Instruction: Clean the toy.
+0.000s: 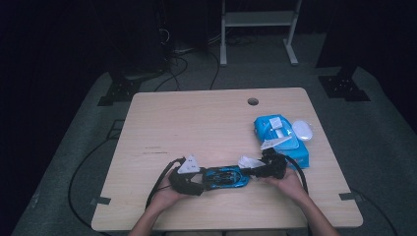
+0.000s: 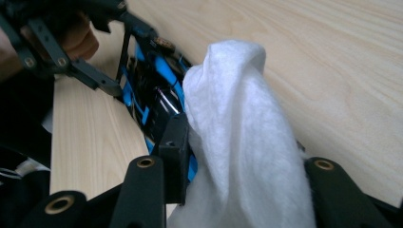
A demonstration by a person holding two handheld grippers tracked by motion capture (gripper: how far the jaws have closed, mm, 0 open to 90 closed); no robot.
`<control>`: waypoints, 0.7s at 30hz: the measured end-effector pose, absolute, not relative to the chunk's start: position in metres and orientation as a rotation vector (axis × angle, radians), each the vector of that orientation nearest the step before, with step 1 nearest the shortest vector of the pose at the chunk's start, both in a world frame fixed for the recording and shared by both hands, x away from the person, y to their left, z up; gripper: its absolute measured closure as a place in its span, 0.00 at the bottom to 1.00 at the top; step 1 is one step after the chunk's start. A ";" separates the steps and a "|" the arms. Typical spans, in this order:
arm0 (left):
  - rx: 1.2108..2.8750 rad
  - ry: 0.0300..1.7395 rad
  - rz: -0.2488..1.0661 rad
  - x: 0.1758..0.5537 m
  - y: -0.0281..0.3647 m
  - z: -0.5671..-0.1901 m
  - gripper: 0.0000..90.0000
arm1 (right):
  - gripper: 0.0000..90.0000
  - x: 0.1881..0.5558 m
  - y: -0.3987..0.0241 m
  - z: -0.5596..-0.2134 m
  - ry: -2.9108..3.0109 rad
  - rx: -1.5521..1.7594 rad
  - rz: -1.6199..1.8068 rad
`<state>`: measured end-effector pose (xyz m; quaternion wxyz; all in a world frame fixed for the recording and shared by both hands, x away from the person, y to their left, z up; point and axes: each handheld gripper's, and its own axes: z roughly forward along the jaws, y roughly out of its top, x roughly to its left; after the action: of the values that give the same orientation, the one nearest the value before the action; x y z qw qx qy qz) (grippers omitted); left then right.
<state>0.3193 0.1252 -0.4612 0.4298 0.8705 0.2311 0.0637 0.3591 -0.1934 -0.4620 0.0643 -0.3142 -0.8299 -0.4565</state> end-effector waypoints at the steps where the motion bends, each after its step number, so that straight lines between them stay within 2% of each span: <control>1: 2.160 0.583 0.134 0.321 0.126 -0.462 0.38 | 0.65 0.357 -0.193 -0.461 -2.525 -0.936 -1.385; 4: 2.129 0.586 0.037 0.327 0.124 -0.463 0.34 | 0.65 0.351 -0.190 -0.457 -2.593 -0.890 -1.383; 7: 2.157 0.564 0.003 0.330 0.121 -0.467 0.34 | 0.66 0.344 -0.189 -0.454 -2.681 -0.812 -1.401; 10: 2.163 0.526 -0.010 0.330 0.119 -0.469 0.44 | 0.67 0.336 -0.189 -0.452 -2.724 -0.754 -1.407; 13: 2.161 0.497 -0.004 0.330 0.120 -0.467 0.48 | 0.67 0.330 -0.189 -0.449 -2.771 -0.745 -1.402; 16: 2.175 0.469 0.055 0.327 0.119 -0.466 0.51 | 0.66 0.329 -0.189 -0.447 -2.790 -0.747 -1.410; 21: 2.198 0.455 0.227 0.325 0.113 -0.464 0.51 | 0.62 0.333 -0.184 -0.443 -2.854 -0.782 -1.420</control>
<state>0.3246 0.1132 -0.4645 0.4286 0.8803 0.1822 0.0908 0.3332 -0.1836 -0.4425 -0.0703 -0.2376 -0.8674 -0.4316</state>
